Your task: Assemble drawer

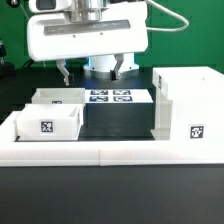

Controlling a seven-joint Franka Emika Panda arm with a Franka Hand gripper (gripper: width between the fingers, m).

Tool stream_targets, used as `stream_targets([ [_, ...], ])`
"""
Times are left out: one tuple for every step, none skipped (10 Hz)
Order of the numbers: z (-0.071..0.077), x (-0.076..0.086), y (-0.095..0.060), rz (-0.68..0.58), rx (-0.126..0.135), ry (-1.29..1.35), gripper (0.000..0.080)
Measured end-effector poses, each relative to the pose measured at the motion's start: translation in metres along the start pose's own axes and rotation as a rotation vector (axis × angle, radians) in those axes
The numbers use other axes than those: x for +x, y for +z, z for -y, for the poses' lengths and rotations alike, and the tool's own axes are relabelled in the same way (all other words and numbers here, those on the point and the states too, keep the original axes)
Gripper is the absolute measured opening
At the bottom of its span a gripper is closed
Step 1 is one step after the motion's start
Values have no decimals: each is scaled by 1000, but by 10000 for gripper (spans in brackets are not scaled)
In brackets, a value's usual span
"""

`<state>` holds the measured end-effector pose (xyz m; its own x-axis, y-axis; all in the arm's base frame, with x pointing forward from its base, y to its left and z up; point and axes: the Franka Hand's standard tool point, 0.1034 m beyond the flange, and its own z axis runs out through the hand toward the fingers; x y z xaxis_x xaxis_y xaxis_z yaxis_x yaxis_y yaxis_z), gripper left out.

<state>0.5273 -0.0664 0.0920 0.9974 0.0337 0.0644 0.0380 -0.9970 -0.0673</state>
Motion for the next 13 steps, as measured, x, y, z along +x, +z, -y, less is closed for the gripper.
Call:
stream_targets([
  [0,0,0,0,0,0,649],
  [1,-1,1,10,4,24,649],
  [4,-3,6,47,15,99,649],
  [1,-9,16,66,12,146,649],
  [-1,-13,25,69,6,161,649],
  [-7,-19,36,80,-1,166,649],
  [-13,-24,45,86,-8,170,649],
  [-16,-23,50,70,-17,154,649],
  [-18,-24,55,63,-24,143,649],
  [-20,-24,58,62,-27,135,649],
  [-22,-23,62,65,-29,130,649],
  [-24,-23,66,67,-31,124,649],
  [-25,-23,70,64,-34,120,649],
])
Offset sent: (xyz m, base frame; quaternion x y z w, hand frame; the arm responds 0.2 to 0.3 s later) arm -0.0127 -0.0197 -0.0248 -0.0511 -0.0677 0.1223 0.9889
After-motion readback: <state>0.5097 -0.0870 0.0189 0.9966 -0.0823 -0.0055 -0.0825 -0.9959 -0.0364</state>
